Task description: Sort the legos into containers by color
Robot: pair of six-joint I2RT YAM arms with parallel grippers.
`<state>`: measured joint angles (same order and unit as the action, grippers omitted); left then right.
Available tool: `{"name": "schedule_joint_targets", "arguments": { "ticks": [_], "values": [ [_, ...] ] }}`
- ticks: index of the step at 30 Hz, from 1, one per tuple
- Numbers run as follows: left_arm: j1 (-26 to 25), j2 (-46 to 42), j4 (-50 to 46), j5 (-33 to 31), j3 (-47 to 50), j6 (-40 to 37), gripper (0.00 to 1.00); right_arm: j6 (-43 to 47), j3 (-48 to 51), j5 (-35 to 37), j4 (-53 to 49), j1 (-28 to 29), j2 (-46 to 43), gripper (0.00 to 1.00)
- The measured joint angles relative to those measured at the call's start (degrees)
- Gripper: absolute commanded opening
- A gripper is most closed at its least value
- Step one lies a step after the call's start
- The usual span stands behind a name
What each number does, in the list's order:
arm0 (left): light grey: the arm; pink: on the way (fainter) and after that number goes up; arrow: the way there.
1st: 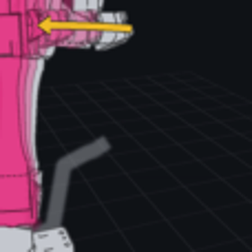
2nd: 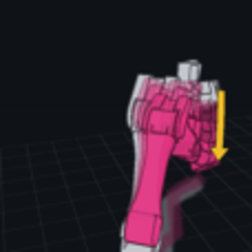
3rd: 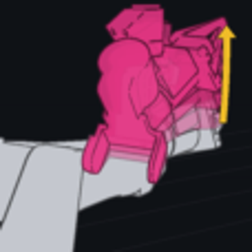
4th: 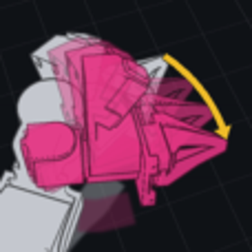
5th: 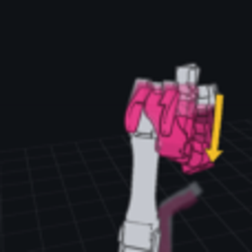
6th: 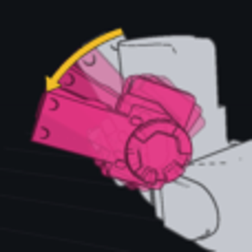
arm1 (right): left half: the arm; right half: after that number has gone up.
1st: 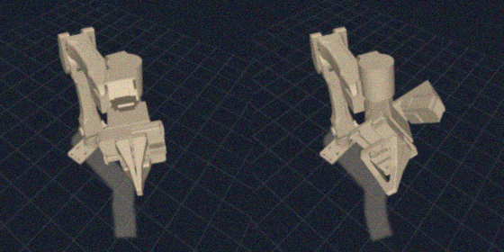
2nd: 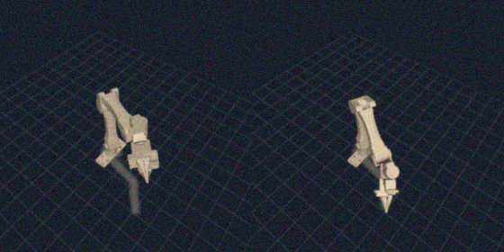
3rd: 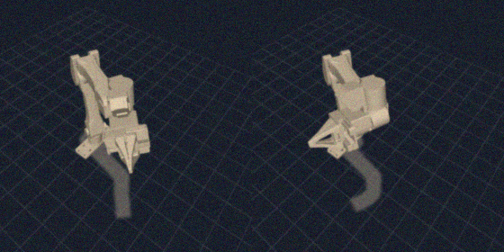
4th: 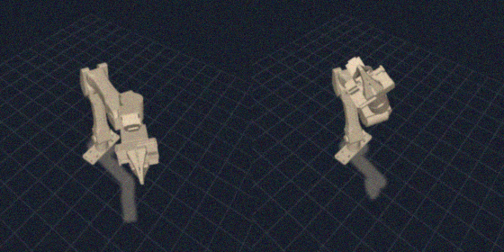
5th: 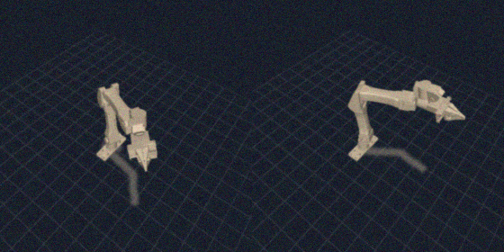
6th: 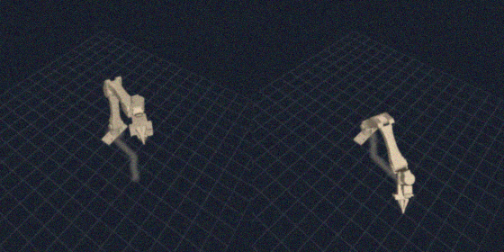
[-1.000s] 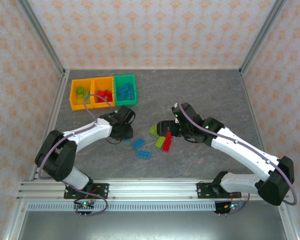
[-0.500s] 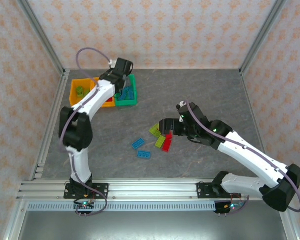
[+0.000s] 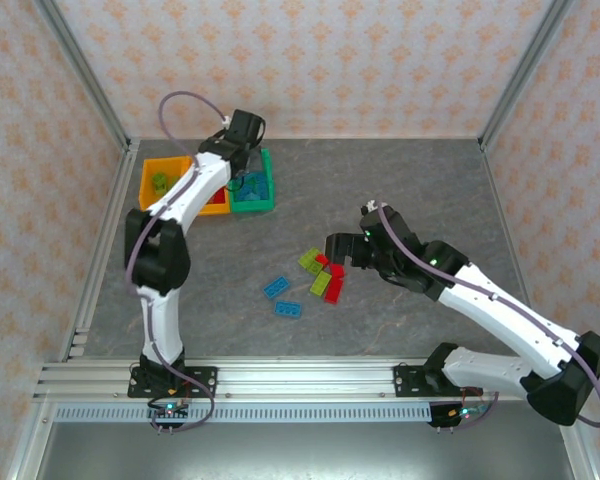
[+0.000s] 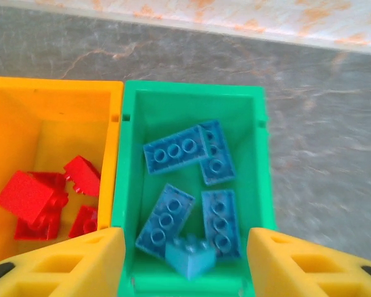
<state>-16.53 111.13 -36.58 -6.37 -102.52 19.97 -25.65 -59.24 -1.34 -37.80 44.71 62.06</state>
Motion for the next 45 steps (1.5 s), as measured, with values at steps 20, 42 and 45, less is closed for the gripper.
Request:
{"name": "schedule_joint_targets", "arguments": {
  "ticks": [20, 42, 45],
  "values": [
    [-12.72, -54.14, -5.88, 16.5, 37.86, -21.53, 0.69, -2.21, 1.53, -3.65, 4.74, -5.33, 27.43, 0.57],
    [-12.72, -54.8, -8.04, 13.18, 41.0, -26.69, 0.83, -0.35, -2.47, -5.97, 9.77, -5.44, 39.95, 0.34],
    [-12.72, -55.52, -8.0, 13.97, 41.42, -27.45, 0.92, -0.31, -2.45, -5.57, 9.77, -5.44, 39.65, 0.3]
  ]
}}
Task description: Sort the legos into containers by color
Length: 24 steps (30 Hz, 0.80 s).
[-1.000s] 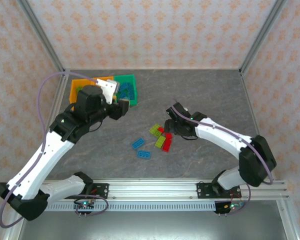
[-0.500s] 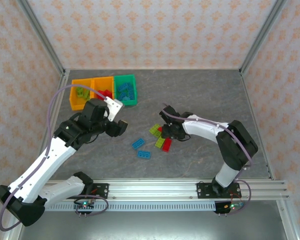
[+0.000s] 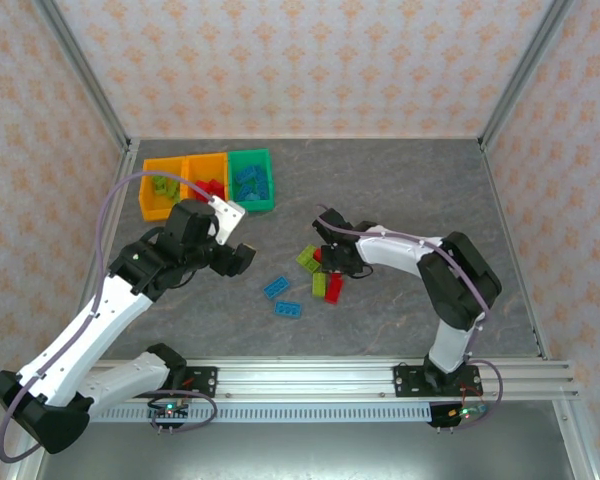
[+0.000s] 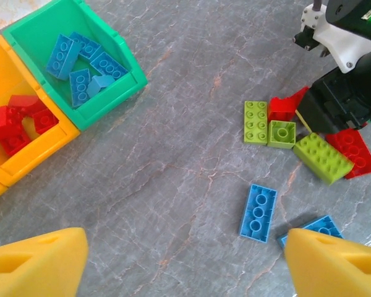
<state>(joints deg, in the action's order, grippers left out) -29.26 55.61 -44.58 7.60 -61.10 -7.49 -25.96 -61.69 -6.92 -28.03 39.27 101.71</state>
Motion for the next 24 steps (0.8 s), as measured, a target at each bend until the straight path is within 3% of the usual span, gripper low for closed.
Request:
{"name": "schedule_joint_targets", "arguments": {
  "ticks": [3, 8, 13, 18, 24],
  "values": [
    [0.0, -2.71, 0.31, 2.47, 1.22, -0.72, 1.0, 0.04, 0.52, 0.7, -0.24, 0.0, -2.12, 0.29],
    [0.0, -9.6, 1.73, 5.03, 3.45, -1.62, 1.0, 1.2, 0.66, 0.9, 0.81, 0.22, -12.5, 0.3],
    [0.0, -14.36, 4.13, 8.85, 4.81, -1.88, 1.0, 4.72, -2.45, -5.11, 8.02, 2.84, -18.16, 0.32],
    [0.0, -15.67, 5.62, 9.97, 5.57, -2.51, 1.0, 7.65, -12.41, -14.82, 17.44, 6.08, -9.7, 0.3],
    [0.07, -15.74, 6.71, -0.94, 7.34, -1.57, 1.0, 10.43, -34.34, -15.72, 21.44, 6.38, 12.31, 0.29]
  ]
}}
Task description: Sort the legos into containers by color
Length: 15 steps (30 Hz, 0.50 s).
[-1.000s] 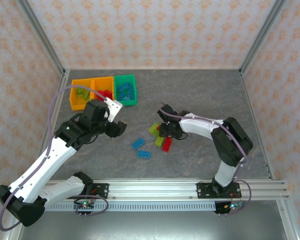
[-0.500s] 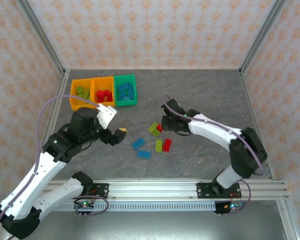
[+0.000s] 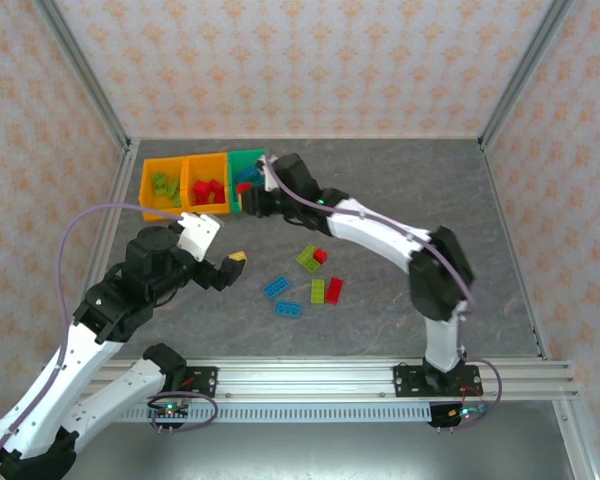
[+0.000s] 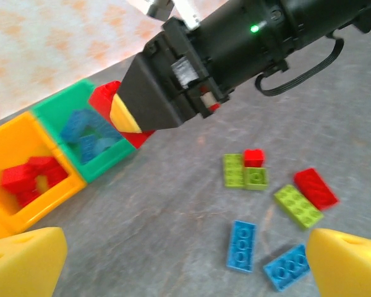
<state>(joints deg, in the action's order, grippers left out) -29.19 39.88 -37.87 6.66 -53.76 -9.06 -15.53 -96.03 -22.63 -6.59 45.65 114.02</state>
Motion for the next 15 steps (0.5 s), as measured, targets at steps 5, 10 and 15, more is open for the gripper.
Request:
{"name": "schedule_joint_targets", "arguments": {
  "ticks": [5, 10, 15],
  "values": [
    [0.02, 0.52, 0.0, -6.12, 0.35, 0.17, 1.0, 4.57, -22.95, 2.19, -3.1, -0.07, 20.26, 0.29],
    [0.09, 0.63, 0.0, -8.07, 0.35, 0.15, 1.0, 7.56, -46.07, 1.62, -7.19, -0.09, 36.96, 0.31],
    [0.09, 0.66, 0.0, -8.9, 0.35, 0.11, 1.0, 8.26, -53.9, 1.86, -3.98, -0.09, 43.43, 0.48]
  ]
}}
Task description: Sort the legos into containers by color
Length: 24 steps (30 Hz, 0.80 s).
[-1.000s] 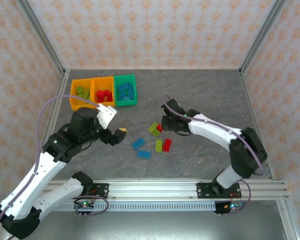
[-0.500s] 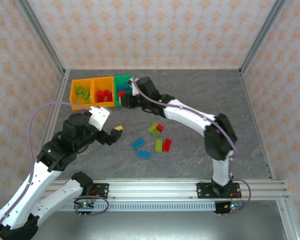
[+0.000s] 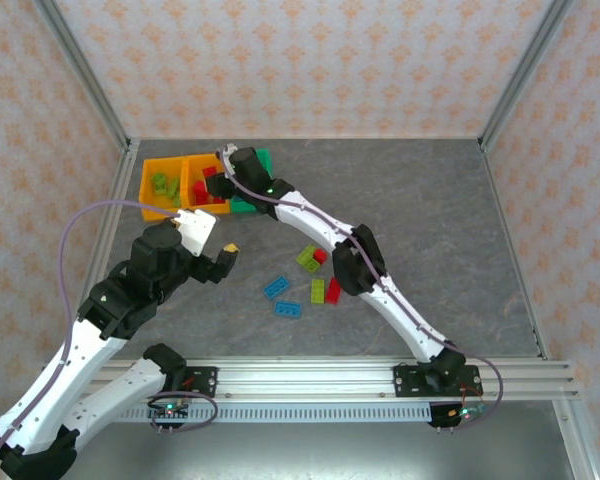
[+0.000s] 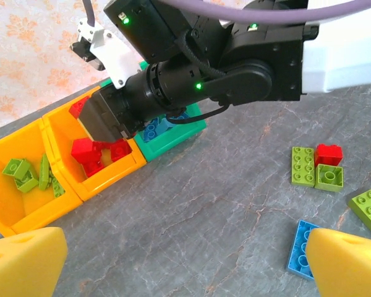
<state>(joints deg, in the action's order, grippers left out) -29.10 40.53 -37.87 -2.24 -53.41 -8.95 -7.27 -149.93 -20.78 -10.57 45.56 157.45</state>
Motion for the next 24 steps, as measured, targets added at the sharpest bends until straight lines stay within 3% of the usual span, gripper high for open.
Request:
{"name": "schedule_joint_targets", "arguments": {
  "ticks": [4, 12, 15, 20, 24],
  "values": [
    [0.0, 0.24, 0.0, -0.02, 0.0, -0.02, 1.0, 0.31, -0.22, 1.07, 2.08, 0.0, 0.28, 0.74],
    [0.0, 2.19, -0.02, -0.7, 0.0, -0.11, 1.0, -0.5, 2.78, -2.01, -5.05, 0.0, -4.76, 0.86],
    [0.0, 2.23, -0.02, -1.57, 0.0, -0.11, 1.0, -0.59, 8.79, -2.93, -11.89, 0.0, -13.03, 0.86],
    [0.0, 2.47, -0.07, -3.78, -0.07, 1.22, 1.0, -0.59, 26.01, -1.79, -19.1, 0.0, -34.27, 0.87],
    [0.0, 5.6, -2.25, -4.66, -3.13, 8.57, 1.0, -0.59, 39.5, 0.57, -23.3, 0.0, -51.82, 0.89]
  ]
}}
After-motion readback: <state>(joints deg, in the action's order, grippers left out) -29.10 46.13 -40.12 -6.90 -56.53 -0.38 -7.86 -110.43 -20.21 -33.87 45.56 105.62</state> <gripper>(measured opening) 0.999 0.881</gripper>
